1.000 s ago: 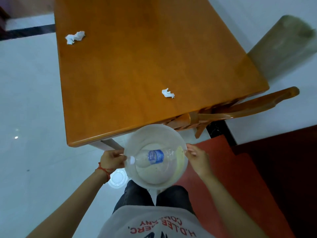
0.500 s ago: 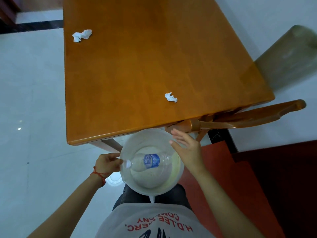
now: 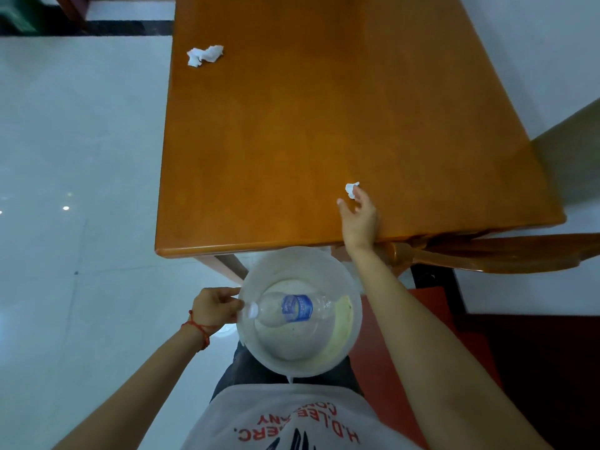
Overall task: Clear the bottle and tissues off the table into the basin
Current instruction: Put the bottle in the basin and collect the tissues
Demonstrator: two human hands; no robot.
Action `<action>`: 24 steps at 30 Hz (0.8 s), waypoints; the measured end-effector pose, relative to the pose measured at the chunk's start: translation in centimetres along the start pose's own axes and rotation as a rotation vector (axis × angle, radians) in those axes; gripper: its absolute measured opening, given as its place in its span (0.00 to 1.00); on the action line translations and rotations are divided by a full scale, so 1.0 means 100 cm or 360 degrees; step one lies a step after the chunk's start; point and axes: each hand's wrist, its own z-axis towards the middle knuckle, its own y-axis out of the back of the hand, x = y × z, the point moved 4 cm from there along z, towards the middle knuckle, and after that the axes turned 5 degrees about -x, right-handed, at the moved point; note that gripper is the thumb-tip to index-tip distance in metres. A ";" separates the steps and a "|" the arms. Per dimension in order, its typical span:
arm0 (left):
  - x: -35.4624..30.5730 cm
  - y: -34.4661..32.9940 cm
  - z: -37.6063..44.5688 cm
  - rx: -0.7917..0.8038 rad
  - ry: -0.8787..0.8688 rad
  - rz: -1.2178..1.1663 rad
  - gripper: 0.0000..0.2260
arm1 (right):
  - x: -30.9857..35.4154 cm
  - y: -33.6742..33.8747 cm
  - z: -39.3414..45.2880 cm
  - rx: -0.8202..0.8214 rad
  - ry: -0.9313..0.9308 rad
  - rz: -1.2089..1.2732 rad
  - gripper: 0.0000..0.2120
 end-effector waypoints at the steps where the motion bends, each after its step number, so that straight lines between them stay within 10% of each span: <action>1: 0.000 0.000 0.001 0.0011 0.0000 0.0005 0.14 | -0.002 -0.002 0.005 -0.0050 0.0017 -0.0049 0.19; 24: 0.009 0.002 0.010 0.0007 -0.0043 0.0049 0.13 | -0.014 -0.008 -0.009 -0.0095 0.0245 -0.0072 0.10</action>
